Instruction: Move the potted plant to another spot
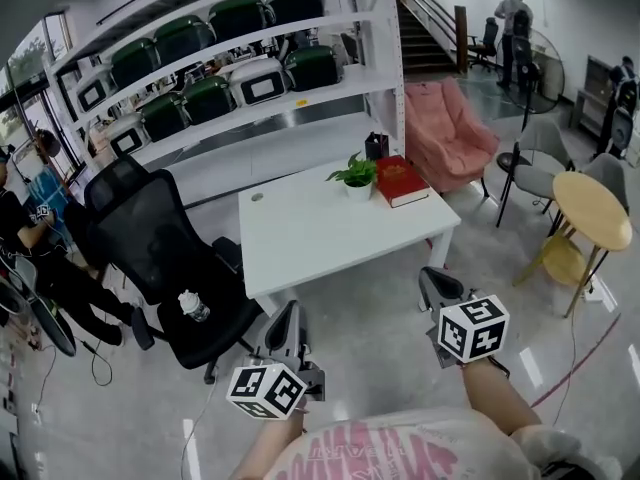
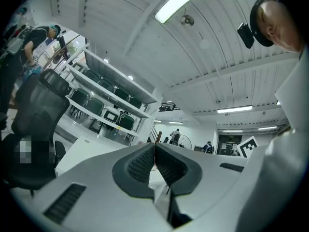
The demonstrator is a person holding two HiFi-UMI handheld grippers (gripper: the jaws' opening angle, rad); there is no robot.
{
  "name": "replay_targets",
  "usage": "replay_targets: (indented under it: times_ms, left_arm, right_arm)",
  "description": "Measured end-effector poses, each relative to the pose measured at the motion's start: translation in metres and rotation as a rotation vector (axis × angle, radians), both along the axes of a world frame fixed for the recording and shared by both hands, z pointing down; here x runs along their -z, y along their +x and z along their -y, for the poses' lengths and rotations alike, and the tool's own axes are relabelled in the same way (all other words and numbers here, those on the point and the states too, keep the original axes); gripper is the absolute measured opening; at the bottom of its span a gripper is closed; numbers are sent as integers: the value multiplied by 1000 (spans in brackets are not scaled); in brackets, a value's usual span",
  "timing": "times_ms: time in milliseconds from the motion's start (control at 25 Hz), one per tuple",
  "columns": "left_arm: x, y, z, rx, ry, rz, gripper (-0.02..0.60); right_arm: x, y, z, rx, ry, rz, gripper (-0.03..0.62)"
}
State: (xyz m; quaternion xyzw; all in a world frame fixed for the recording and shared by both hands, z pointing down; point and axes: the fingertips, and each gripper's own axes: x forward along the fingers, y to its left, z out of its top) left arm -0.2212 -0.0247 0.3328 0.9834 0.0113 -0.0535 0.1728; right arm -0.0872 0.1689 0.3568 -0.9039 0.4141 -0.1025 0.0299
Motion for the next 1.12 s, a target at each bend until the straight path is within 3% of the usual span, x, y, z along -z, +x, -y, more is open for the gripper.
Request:
replay_targets:
  times_ms: [520,840,1120]
  left_arm:
    - [2,60,9,1,2,-38,25]
    - [-39,71,0,-59,-50,64,25]
    - [-45,93,1,-76,-40,75,25]
  right_arm:
    - [2,58,11,32,23,-16,17]
    - [-41,59,7,21,2,77,17]
    - [-48,78,3,-12,8,93,17]
